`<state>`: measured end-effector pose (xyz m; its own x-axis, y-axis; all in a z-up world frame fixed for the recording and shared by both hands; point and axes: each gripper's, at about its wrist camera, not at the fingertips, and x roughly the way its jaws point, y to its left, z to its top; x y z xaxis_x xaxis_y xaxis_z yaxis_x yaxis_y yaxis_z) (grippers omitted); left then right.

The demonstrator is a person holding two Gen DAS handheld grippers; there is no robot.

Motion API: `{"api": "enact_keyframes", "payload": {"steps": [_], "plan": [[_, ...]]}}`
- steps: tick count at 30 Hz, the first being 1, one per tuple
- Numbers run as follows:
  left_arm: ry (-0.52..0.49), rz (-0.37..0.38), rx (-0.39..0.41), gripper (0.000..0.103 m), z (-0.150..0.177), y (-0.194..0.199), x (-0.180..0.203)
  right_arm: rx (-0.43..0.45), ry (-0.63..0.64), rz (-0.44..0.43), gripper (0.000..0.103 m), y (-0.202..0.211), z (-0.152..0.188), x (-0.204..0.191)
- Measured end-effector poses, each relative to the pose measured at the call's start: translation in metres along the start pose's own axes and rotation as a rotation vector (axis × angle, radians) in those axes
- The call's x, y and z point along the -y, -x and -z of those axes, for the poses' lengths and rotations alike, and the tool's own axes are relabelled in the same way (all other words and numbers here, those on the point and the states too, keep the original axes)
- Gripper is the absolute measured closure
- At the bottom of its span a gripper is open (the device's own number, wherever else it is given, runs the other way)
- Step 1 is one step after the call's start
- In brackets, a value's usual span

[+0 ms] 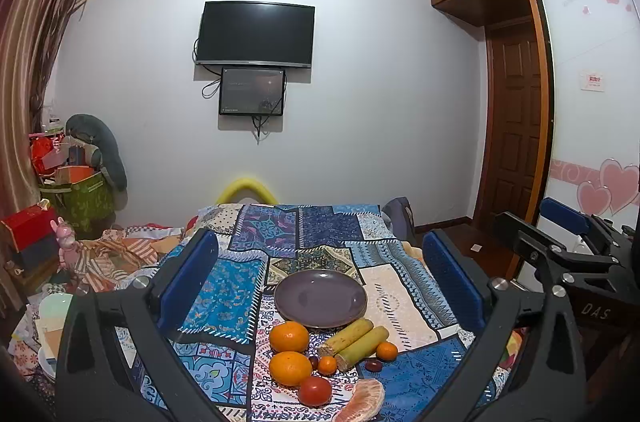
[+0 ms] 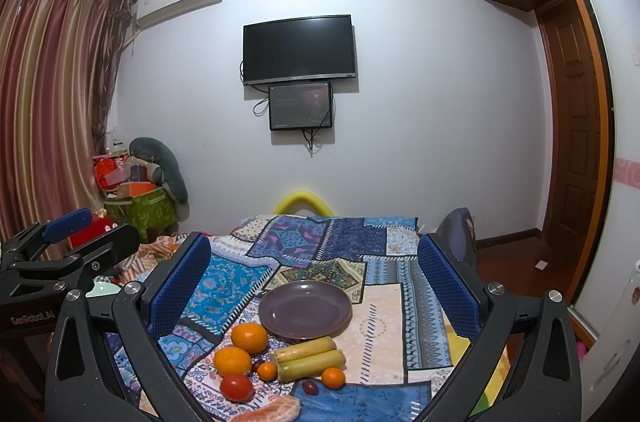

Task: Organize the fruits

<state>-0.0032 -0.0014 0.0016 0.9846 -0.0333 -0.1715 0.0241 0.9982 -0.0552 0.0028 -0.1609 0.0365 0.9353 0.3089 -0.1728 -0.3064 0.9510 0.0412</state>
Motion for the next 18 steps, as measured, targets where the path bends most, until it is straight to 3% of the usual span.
{"api": "enact_keyframes", "payload": {"steps": [18], "plan": [[0.003, 0.001, 0.001, 0.0, 0.0002, -0.0004, -0.0002, 0.002, -0.002, 0.003, 0.0, -0.0009, 0.0009, 0.0019]]}}
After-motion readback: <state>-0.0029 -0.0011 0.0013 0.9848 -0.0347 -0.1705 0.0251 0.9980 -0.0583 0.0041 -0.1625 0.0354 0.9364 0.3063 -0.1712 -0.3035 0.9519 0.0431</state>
